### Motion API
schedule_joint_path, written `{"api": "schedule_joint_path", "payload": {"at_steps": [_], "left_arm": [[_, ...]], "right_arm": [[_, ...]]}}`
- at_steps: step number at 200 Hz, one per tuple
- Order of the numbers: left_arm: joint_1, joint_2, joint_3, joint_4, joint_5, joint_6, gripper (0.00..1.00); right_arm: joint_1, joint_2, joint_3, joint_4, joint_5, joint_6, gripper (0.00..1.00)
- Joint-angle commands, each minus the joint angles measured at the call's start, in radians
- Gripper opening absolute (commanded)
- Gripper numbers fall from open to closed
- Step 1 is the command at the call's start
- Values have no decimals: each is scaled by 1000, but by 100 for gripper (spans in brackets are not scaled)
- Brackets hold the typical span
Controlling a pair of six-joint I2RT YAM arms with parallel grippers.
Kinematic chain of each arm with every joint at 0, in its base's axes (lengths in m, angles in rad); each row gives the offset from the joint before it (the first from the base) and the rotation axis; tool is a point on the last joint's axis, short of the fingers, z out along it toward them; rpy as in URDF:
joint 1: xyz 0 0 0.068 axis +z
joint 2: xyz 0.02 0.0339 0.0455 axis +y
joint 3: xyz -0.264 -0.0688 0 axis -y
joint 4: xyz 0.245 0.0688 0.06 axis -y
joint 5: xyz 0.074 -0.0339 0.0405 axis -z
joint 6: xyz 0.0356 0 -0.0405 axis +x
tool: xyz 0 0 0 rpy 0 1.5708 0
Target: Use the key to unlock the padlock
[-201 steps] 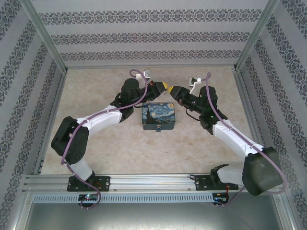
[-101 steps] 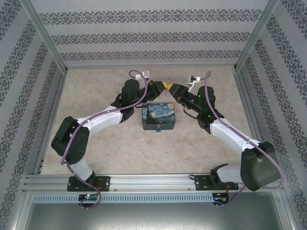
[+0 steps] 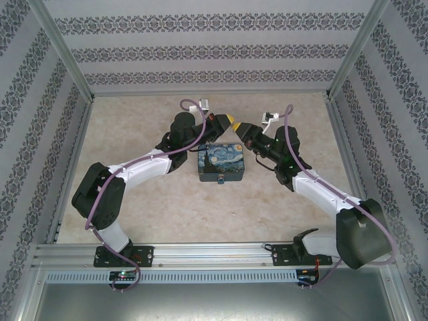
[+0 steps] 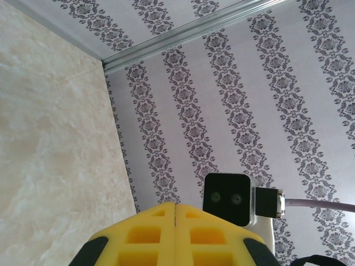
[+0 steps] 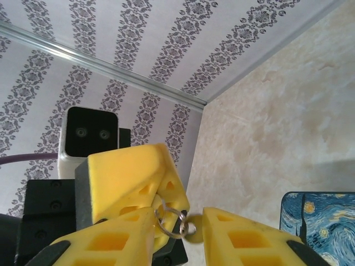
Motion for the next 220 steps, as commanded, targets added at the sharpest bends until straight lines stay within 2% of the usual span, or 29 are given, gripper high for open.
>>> {"api": "schedule_joint_path", "payload": {"at_steps": [1,86,112,148,164,174,190,199,207,220], "left_arm": [[-11,2,-8,69,-5,-22,0],[-30,4,-4,59,-9,-17,0],[-31,5,-5,58,-13,-18,0],[-34,12,2,52,-9,-19,0],[-34,11,5,46,-6,-17,0],[-31,9,11,31,1,-11,11],[-18,-5,18,-10,5,2,41],[-6,-18,14,-29,5,9,53],[7,-25,12,-47,11,14,60],[31,-33,14,-74,30,17,62]], "right_arm": [[6,-24,-10,44,11,7,28],[13,17,25,74,3,27,26],[15,25,30,81,-1,32,19],[17,22,24,88,-4,38,0],[16,19,20,82,-6,37,0],[12,17,15,76,-6,38,0],[3,13,-2,73,-6,41,0],[-2,10,-12,73,-6,46,0],[-5,6,-20,74,-7,47,0],[-7,-2,-31,73,-7,48,0]]}}
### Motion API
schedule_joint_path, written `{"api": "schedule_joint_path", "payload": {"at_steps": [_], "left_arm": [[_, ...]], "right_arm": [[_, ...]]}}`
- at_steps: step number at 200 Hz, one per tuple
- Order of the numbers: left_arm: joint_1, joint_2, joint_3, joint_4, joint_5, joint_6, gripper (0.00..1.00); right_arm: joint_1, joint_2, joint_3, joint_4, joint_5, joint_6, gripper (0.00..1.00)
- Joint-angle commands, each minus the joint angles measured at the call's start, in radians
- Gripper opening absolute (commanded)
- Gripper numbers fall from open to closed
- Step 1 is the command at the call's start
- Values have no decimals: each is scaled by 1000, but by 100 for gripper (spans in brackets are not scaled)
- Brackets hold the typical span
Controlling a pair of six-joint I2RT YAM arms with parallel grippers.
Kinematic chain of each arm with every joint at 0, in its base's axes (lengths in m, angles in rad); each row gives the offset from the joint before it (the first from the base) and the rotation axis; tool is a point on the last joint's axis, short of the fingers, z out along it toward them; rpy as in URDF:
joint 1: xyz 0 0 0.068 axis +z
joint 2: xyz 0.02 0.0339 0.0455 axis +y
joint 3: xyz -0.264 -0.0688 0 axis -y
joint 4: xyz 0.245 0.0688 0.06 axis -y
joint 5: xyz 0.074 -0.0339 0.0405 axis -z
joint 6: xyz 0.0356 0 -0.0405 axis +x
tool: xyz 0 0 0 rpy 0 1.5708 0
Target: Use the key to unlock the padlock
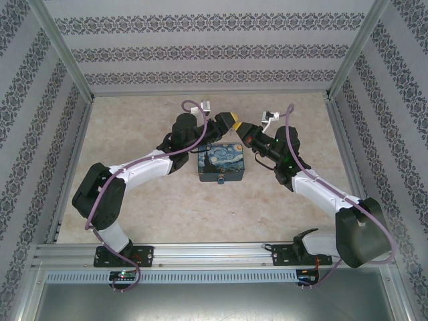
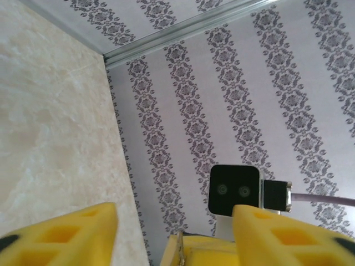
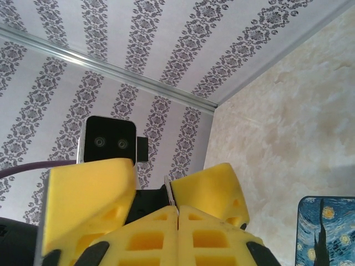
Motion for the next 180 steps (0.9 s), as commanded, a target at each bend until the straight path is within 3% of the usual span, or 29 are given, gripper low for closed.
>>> {"api": "schedule_joint_path", "payload": {"at_steps": [1,24,53,180], "left_arm": [[40,-34,15,-51,38,22,62],[73,-20,48,-115,109,33,62],[78,4,84,-150,161,54,53],[45,64,85,-85,179,23,37]], "right_arm": [[-12,-14,-29,25,-6,0,0],[-14,-20,-40,23,-10,0,0],[-14,-21,-49,25,-13,0,0],[-13,-1,-50,36,-6,15,0]]}}
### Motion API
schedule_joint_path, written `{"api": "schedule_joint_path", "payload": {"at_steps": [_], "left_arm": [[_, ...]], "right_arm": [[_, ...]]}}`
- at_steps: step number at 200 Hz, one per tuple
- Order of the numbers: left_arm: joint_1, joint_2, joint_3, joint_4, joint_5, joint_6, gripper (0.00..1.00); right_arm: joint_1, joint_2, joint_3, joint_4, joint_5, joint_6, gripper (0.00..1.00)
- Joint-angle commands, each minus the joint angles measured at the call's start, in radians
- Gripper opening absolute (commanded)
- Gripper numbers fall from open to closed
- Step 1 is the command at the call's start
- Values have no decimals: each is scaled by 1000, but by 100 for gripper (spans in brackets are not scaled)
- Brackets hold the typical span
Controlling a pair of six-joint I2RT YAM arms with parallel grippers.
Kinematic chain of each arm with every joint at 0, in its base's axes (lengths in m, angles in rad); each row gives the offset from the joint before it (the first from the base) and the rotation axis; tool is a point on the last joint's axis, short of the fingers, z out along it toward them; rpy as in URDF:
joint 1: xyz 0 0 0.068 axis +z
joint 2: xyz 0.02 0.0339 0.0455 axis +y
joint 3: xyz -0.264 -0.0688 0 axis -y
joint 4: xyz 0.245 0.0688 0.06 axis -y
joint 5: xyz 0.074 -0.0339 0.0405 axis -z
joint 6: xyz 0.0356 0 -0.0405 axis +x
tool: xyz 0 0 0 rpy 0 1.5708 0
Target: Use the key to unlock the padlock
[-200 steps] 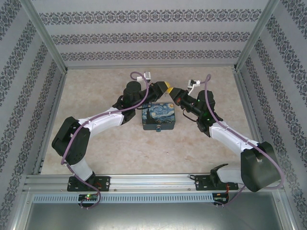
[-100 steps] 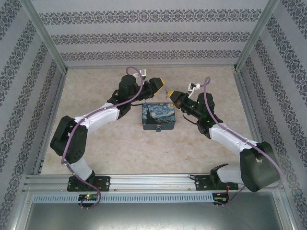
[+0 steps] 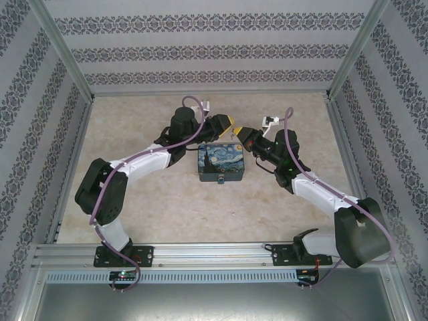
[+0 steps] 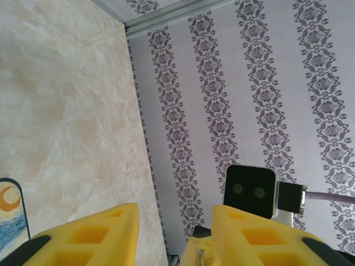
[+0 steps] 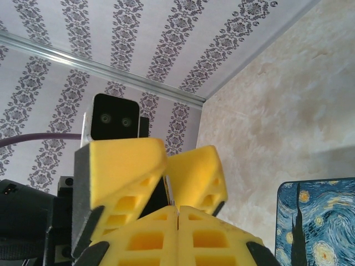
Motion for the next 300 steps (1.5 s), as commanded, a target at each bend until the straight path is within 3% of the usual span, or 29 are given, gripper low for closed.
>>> {"api": "schedule_joint_path", "payload": {"at_steps": [1,69,92,106,128,195,300], "left_arm": [[-13,14,31,35,17,0,37],[-19,13,35,29,0,5,32],[-20,8,38,17,-11,14,39],[-20,6,41,13,-14,19,51],[-19,6,42,16,-13,19,52],[-19,9,42,27,-18,16,35],[-22,9,47,23,-15,21,19]], "right_arm": [[-6,0,-7,37,-6,11,0],[-4,6,-10,39,-6,16,0],[-4,7,-15,43,-4,20,0],[-5,5,-16,42,-4,19,0],[-5,5,-16,42,-4,20,0],[2,13,-18,44,-4,25,0],[3,17,-17,50,-3,38,0]]}}
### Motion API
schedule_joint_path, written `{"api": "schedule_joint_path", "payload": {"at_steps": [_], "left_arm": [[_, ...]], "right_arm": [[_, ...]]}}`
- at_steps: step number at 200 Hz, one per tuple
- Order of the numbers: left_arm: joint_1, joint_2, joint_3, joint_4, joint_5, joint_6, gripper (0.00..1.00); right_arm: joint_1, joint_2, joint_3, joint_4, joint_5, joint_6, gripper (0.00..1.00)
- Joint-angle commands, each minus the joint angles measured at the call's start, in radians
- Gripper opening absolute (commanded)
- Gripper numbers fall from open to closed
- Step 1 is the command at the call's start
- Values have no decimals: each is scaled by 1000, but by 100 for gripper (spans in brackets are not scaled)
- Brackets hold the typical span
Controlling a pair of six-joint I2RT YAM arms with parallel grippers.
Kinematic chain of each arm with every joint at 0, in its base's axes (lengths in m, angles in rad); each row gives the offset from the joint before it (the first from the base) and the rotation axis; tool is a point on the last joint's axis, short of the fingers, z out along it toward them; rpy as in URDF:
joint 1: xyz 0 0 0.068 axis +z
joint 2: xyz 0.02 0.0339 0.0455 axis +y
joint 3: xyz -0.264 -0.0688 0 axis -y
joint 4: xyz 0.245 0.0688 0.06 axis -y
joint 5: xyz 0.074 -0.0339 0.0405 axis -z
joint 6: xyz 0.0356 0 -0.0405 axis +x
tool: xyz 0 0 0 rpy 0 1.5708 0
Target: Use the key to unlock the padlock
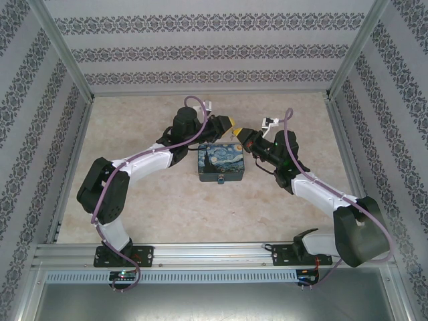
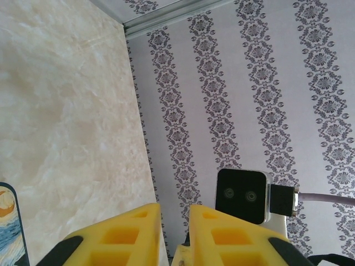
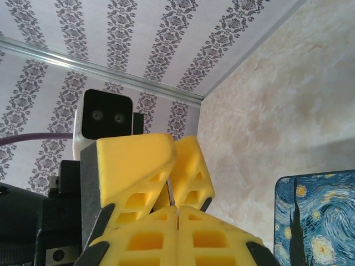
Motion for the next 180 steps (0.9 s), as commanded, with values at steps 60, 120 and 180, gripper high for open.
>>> {"api": "schedule_joint_path", "payload": {"at_steps": [60,120,180], "left_arm": [[-19,-11,27,20,2,24,0],[-19,-48,26,-18,-28,51,0],[-19,-93,77,-90,-25,107,0]], "right_arm": [[2,10,2,41,5,19,0],[-35,-34,-2,-5,-11,9,62],[-155,-133,-2,-234,78,-51,98]]}}
